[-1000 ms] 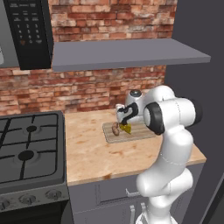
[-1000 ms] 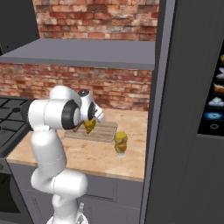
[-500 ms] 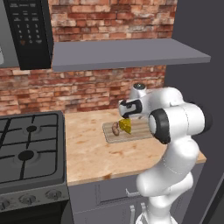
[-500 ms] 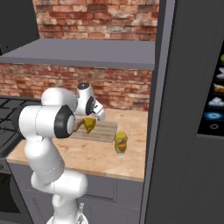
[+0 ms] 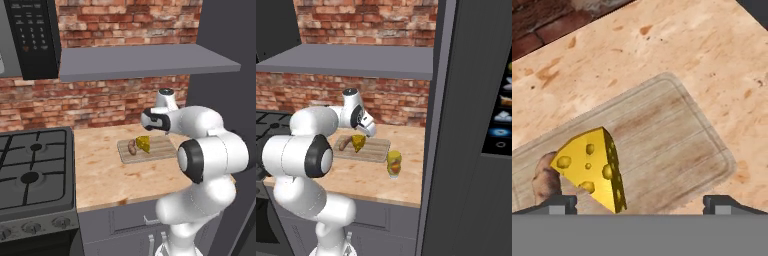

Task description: Retrieve the reheated potato from the microwave, then place the potato, cheese, and condiment on the cutting board.

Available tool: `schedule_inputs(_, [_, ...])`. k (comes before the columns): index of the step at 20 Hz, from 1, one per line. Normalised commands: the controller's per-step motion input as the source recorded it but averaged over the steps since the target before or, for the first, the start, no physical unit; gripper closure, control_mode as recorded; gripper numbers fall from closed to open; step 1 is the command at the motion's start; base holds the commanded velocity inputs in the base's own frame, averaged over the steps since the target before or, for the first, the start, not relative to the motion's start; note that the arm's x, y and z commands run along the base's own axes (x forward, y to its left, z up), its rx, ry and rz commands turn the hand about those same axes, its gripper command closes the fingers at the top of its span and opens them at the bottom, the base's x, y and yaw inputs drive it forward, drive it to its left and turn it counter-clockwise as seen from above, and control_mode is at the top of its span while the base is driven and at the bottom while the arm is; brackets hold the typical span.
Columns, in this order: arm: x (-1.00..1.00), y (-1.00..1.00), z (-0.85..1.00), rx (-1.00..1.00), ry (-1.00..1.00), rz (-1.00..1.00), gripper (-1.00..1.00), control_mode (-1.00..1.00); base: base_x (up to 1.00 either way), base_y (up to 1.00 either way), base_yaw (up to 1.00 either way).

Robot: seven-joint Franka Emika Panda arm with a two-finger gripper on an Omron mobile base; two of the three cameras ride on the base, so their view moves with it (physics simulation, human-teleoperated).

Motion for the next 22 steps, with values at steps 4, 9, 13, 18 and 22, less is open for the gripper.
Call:
schedule_inputs(4, [-0.66, -0.22, 0.25, 0.0, 0.0, 0.0, -1.0, -1.0, 0.0, 0.0, 0.0])
schedule_inputs(9, [-0.66, -0.23, 0.18, 0.0, 0.0, 0.0, -1.0, -1.0, 0.0, 0.0, 0.0])
schedule_inputs(13, [-0.49, -0.33, 0.32, 0.0, 0.01, 0.0, -1.0, -1.0, 0.0, 0.0, 0.0])
schedule_inputs(18, [-0.36, -0.38, 0.48, 0.0, 0.06, -0.02, -1.0, -1.0, 0.0, 0.0, 0.0])
schedule_inputs(22, [-0.37, -0.41, 0.43, 0.0, 0.08, -0.01, -1.0, -1.0, 0.0, 0.0, 0.0])
